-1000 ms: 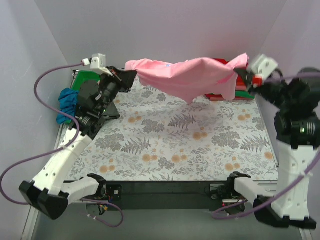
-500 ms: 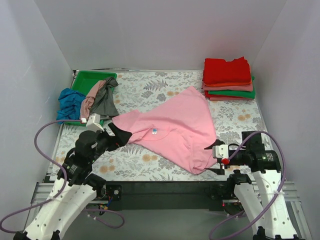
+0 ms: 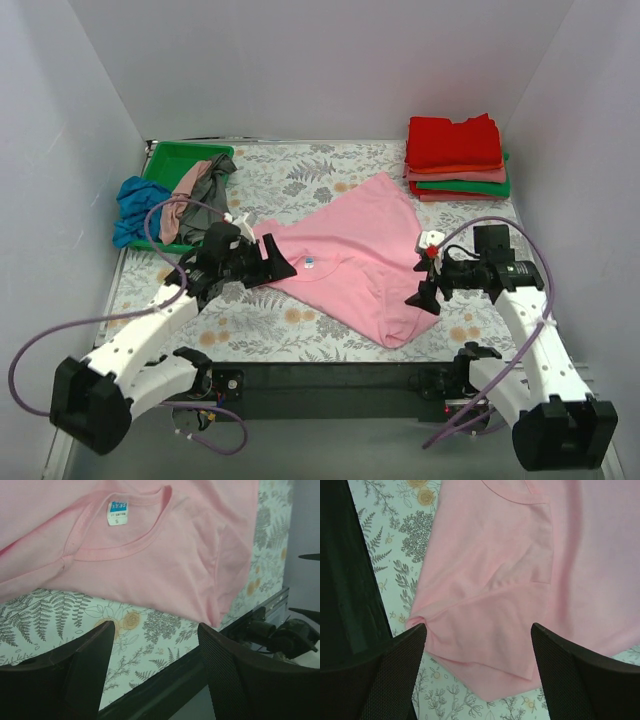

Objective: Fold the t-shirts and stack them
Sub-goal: Flatten the tshirt out

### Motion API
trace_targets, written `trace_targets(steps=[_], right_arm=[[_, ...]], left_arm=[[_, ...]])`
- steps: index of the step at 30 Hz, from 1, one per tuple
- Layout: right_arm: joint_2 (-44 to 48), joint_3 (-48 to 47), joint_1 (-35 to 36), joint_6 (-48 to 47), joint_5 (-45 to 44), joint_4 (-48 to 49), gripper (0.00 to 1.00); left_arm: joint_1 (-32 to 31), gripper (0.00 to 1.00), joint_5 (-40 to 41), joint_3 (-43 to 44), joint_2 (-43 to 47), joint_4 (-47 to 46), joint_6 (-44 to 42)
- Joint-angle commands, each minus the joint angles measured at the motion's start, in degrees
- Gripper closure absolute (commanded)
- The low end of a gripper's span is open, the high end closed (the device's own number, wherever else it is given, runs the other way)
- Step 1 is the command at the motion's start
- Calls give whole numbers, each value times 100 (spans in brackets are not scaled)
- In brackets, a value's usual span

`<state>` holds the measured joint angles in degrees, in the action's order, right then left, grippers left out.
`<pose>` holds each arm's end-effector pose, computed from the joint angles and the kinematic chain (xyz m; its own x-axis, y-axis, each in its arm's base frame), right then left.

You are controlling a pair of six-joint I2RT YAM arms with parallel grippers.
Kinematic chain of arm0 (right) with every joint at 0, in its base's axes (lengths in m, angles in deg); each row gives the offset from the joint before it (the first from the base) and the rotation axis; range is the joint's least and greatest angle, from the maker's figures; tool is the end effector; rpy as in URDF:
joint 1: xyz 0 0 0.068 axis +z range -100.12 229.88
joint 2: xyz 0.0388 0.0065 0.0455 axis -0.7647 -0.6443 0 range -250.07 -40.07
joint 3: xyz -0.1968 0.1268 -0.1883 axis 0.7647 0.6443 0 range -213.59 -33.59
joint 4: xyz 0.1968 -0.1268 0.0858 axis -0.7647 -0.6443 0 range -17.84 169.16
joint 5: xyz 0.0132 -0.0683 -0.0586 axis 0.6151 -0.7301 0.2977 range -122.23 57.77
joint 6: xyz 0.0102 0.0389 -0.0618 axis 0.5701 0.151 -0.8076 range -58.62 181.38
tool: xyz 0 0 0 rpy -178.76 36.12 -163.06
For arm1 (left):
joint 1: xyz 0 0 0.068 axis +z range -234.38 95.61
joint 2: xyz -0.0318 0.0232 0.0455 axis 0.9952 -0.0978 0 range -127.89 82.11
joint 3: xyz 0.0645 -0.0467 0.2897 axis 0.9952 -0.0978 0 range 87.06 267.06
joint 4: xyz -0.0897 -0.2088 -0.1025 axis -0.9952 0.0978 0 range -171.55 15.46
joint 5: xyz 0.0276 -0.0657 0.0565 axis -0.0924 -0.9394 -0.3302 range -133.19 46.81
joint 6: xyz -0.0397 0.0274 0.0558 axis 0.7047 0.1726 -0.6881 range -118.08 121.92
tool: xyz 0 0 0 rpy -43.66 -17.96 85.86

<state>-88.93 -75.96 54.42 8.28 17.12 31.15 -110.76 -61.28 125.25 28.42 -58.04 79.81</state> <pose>0.1271 0.0569 0.2742 -0.0949 -0.5302 -0.8426 -0.9436 0.3175 -0.0936 0.1612 -0.1012 0.2615 -0.7425 -0.6693 0.0280 -0.4174 0.4295 -0.8008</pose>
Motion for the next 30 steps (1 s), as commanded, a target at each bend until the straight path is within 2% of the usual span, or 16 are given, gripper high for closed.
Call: trace_targets(steps=[1, 3, 4, 6, 10, 11, 14, 15, 18, 25, 30], right_arm=[[-718, -437, 108, 984, 75, 477, 10], [-1115, -587, 449, 1274, -116, 503, 20], [-1526, -658, 591, 1511, -205, 555, 22], [-1897, -825, 933, 1802, -616, 696, 27], [-2705, -1071, 1269, 2049, -1426, 1127, 29], [-2838, -1150, 1278, 2049, -1523, 1188, 28], [-3365, -1493, 1287, 2032, -1770, 1206, 29], [-3576, -1659, 1287, 2014, -1866, 1197, 29], [-3806, -1845, 1304, 1997, -1911, 1189, 30], [-4140, -1994, 1331, 2014, -1735, 1145, 30], [-4167, -2003, 1331, 2006, -1665, 1118, 30]], left_arm=[[-17, 34, -303, 398, -650, -356, -632], [-44, 34, 5, 688, -852, -59, -905], [-44, 34, 433, 750, -862, 82, -1229], [-52, 35, 744, 908, -862, 494, -1643], [-79, 33, 1263, 901, -565, 936, -2645], [-79, 33, 1255, 865, -485, 928, -3134], [-114, 30, 1307, 550, -239, 578, -3718], [-123, 30, 1177, 401, -221, 359, -4233], [-149, 29, 1176, 329, -457, 207, -4885], [-211, 30, 974, 540, -1573, 251, -5714], [-263, 33, 991, 715, -2110, 154, -5864]])
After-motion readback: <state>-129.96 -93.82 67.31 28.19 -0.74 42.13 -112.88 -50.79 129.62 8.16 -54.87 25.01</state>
